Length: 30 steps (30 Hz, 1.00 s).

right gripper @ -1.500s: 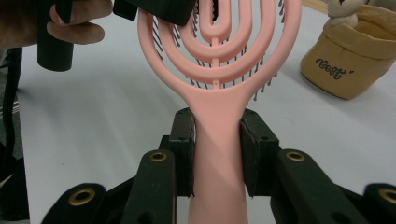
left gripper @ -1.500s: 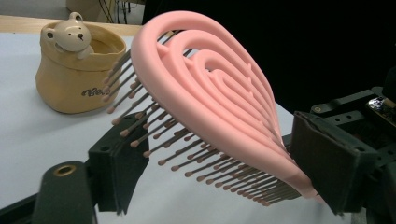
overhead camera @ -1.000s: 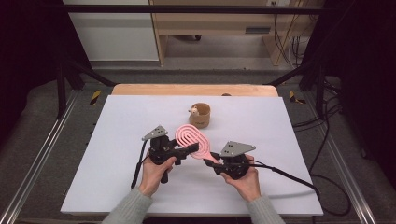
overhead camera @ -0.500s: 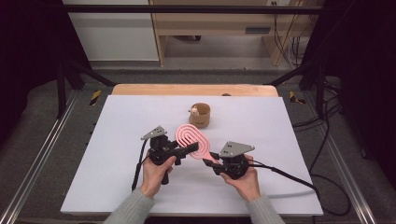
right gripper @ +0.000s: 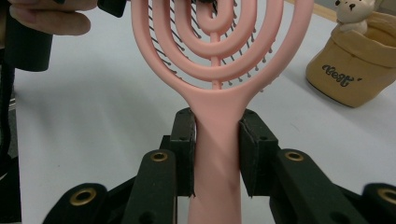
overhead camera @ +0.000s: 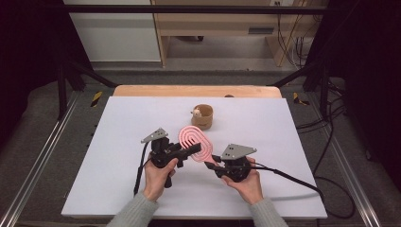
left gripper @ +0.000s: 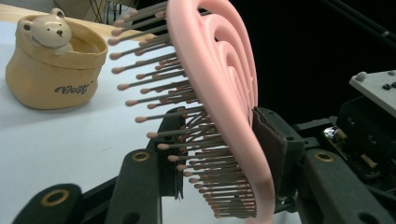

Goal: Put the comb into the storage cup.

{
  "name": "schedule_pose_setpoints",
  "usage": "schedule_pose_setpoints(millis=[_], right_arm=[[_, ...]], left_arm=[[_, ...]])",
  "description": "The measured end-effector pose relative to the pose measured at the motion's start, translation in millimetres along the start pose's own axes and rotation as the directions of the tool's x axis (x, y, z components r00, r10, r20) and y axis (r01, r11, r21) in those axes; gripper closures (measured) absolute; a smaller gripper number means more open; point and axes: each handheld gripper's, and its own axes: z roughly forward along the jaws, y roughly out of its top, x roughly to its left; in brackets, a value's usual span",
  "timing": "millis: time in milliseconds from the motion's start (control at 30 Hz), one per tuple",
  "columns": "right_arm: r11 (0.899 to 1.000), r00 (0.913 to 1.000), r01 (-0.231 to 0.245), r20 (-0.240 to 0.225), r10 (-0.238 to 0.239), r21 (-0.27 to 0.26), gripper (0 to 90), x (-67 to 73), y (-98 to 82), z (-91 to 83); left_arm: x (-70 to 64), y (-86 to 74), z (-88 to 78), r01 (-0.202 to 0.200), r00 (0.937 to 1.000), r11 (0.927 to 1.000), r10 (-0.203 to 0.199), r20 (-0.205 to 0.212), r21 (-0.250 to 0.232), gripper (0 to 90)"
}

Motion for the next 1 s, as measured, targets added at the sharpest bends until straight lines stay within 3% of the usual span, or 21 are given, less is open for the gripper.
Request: schedule_pose_setpoints(millis=[600,1000], right_arm=[[1.0,0.9997,-0.008,-0.022,0.008,-0.006,70.2,0.4,0.0,0.4],[0.999,0.9988,-0.024,-0.043,0.023,-0.029,69.7,0.8,1.0,-0.9]], left_arm=[[-10.3,0.8,-0.9,0.0,0.9996,0.9991,0.002,0.028,-0.042,61.5],[-21.5,4.5,-1.5,-0.044,0.9989,0.997,0.045,0.011,-0.064,62.5]])
